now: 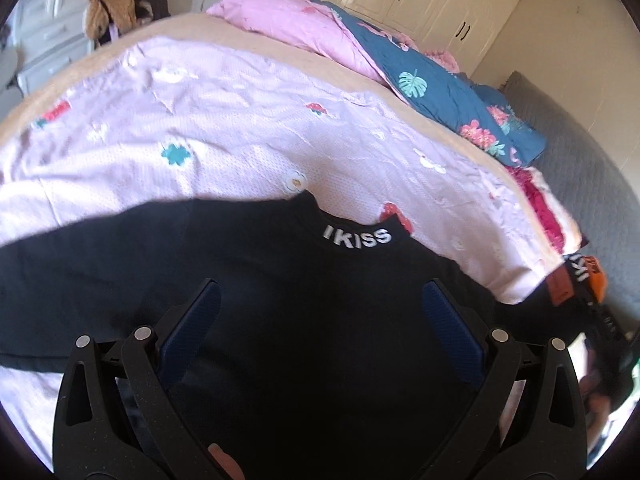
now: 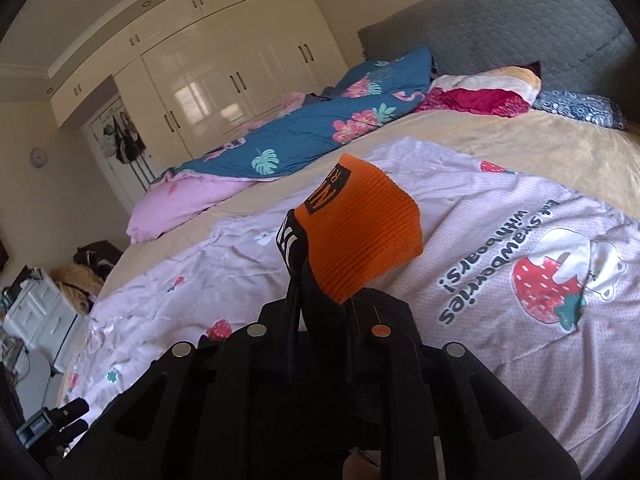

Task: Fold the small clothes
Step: 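Carry the sleeve cuff with the right tool across the shirt body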

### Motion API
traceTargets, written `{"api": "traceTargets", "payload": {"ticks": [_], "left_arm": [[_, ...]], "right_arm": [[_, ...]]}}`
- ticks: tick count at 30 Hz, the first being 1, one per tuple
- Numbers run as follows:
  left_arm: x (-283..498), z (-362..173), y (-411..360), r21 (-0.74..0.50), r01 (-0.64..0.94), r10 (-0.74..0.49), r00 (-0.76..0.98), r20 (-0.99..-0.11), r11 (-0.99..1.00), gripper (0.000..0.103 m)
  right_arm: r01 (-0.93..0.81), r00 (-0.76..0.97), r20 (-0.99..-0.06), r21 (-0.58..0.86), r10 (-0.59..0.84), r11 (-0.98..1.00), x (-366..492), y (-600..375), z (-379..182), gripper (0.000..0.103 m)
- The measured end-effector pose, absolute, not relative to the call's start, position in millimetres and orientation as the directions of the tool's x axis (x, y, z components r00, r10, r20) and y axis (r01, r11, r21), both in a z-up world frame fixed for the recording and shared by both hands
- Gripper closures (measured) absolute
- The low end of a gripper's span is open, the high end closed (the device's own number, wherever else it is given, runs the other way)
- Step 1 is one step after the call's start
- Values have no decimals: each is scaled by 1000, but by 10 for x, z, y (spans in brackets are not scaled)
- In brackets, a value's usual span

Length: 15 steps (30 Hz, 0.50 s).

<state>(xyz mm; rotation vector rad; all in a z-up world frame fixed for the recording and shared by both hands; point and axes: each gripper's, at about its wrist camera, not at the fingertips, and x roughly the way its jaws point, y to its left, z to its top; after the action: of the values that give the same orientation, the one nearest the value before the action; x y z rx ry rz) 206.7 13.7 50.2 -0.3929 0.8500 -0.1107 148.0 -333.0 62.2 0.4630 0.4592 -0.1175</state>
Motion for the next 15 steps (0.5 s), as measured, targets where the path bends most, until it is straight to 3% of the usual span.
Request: {"api": "traceTargets", "payload": {"ticks": [15], "left_arm": [[1983,441,577,-396,-148,-204,667,-717,906,8]], "right_arm": [[-49,880,-445,258,164,965,1485,-2270,674,86]]}}
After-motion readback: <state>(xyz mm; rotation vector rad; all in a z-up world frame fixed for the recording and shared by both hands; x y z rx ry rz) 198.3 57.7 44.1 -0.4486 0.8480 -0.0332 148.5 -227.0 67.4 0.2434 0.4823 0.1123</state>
